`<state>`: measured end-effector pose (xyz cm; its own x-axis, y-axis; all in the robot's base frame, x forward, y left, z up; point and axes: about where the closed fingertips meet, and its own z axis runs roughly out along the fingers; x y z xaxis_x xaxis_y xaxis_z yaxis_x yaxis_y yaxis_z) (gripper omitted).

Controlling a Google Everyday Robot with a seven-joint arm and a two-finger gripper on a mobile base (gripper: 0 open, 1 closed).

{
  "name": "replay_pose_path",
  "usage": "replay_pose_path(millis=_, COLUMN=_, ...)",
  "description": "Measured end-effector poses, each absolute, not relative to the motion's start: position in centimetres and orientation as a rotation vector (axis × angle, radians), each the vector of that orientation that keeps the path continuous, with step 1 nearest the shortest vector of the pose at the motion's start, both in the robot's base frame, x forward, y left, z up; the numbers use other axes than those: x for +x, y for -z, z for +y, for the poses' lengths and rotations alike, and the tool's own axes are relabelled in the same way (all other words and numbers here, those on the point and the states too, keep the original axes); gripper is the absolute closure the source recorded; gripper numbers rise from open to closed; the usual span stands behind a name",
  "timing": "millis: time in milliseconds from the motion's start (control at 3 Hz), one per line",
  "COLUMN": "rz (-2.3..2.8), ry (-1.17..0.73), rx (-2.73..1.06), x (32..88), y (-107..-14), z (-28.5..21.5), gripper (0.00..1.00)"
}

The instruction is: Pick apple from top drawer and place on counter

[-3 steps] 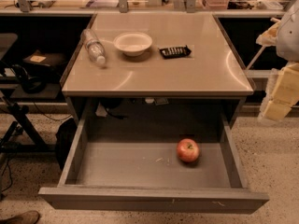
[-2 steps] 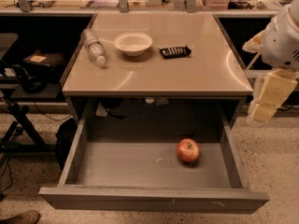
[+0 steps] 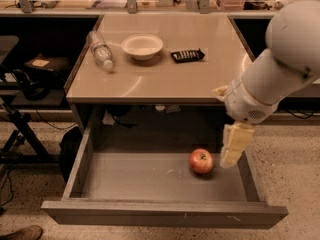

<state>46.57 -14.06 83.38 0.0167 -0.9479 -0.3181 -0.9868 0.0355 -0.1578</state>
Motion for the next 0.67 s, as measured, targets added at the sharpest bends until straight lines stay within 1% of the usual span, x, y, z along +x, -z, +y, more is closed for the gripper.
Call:
replay_pose_path(millis=333, rz=1.962, ry=-0.206, rx=-1.953, x=47.91, y=-77.44, z=-12.34, gripper=0.0)
replay_pose_path(millis=667, rz=1.954, ry=-0.192, rx=-1.939, x=48.33, y=-77.54, z=-12.21, gripper=0.0)
